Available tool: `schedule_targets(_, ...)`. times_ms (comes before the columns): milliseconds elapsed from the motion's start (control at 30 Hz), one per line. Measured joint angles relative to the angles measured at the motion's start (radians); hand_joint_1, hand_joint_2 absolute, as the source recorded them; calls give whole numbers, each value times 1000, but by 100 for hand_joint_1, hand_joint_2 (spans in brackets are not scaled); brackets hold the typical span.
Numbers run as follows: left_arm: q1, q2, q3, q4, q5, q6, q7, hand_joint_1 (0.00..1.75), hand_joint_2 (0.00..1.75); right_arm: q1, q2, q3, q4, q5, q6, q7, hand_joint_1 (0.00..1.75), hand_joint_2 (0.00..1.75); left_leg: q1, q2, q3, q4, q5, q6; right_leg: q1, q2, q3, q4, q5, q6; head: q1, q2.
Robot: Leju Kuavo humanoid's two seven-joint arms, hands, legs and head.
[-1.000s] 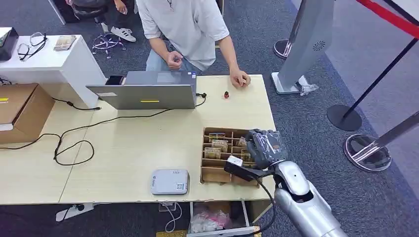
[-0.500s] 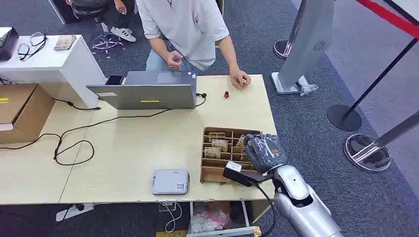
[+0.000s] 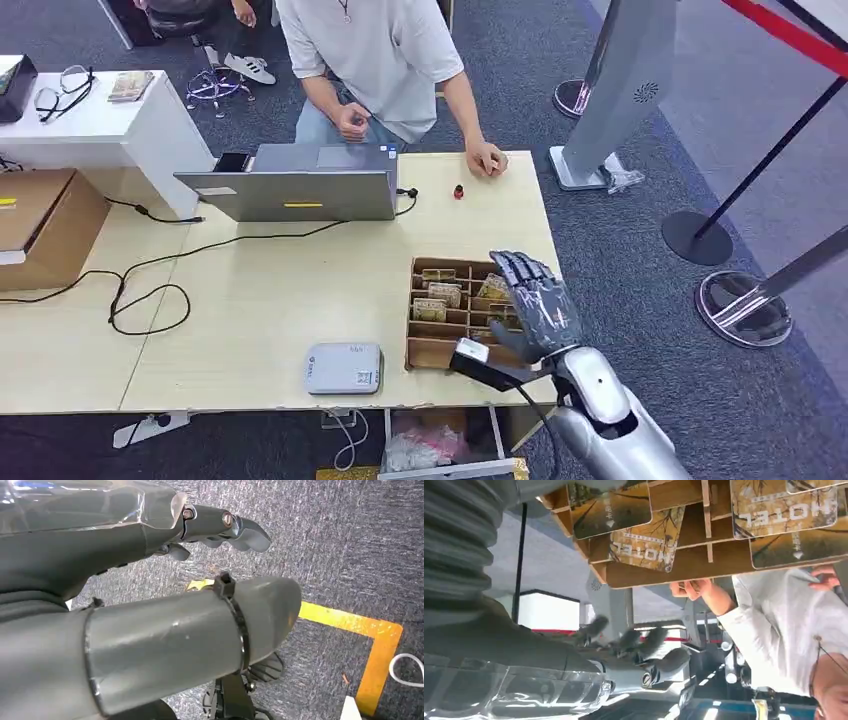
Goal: Pass the card to the sensor for recognition and then transmit it.
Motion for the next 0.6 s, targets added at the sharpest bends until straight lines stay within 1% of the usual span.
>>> schedule_targets(200, 1, 0, 0, 0, 1, 0, 0, 0, 0, 46, -18, -11, -53, 1, 5, 7, 0, 175, 0, 0, 0, 0, 0, 0, 0, 0, 0, 0, 0, 0, 0, 0)
schedule_targets(533, 1, 1, 0, 0, -1, 0, 3, 0, 0, 90, -25, -22, -95, 12, 18, 15, 2, 175, 0, 0, 0, 0, 0, 0, 0, 0, 0, 0, 0, 0, 0, 0)
schedule_targets(567, 1, 1, 0, 0, 2, 0, 3, 0, 0, 90, -25, -22, -97, 12, 23, 13, 14, 175, 0, 0, 0, 0, 0, 0, 0, 0, 0, 0, 0, 0, 0, 0)
schedule_targets(600, 1, 1, 0, 0, 5, 2, 3, 0, 0, 89, -25, -22, -97, 12, 28, 9, 16, 175, 0, 0, -1, 0, 0, 0, 0, 0, 0, 0, 0, 0, 0, 0)
